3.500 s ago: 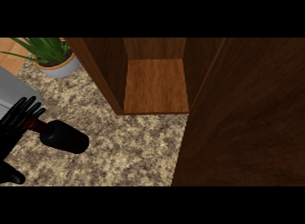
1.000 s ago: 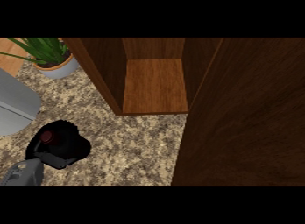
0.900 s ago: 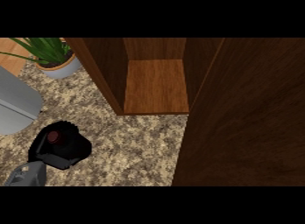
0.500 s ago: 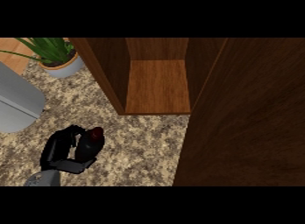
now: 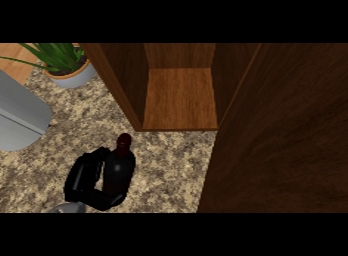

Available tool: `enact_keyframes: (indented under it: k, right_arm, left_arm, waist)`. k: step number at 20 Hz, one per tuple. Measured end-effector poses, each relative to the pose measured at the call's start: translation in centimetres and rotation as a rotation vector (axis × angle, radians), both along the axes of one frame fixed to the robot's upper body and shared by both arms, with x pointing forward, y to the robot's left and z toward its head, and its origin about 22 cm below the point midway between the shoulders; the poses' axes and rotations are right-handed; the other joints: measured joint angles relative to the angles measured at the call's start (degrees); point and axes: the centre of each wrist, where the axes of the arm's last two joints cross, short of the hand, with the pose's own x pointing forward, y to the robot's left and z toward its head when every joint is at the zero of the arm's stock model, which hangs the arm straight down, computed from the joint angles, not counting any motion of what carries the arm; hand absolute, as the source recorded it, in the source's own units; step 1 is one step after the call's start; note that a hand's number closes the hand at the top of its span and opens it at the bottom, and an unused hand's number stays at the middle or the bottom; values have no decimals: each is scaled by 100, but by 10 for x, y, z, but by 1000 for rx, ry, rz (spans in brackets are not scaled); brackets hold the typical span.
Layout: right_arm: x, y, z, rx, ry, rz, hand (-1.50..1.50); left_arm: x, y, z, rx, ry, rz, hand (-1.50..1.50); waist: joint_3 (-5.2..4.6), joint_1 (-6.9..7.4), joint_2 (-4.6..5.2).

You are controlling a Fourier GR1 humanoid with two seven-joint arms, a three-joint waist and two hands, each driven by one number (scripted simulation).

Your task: Pick up the wine, place it into the cabinet and close the cabinet

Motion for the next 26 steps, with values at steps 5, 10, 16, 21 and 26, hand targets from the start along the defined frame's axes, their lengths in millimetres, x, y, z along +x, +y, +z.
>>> enact_keyframes:
  k: [5,10,16,21,26]
  right_arm:
    - [-1,0,-2,3,-8,-4,-150]
    - [-2,-4,-2,-17,-15,-19,-150]
    - [-2,-7,-5,-26,-38,-29,-150]
    - [-4,-10,-7,-39,-32,-39,-150]
    - [-5,-13,-10,-48,-38,-45,-150]
  left_arm:
    - [-1,-25,23,-12,-18,-37,150]
    - [-6,-47,48,-11,-20,-56,150]
    - [-1,-73,73,17,-58,-30,150]
    - [5,-92,92,42,-77,31,150]
    - [22,-99,96,91,-84,75,150]
  waist:
    - [-2,4,3]
    - [-4,-16,3]
    - [-4,-34,16]
    - [-6,-55,16]
    - [-5,-65,27]
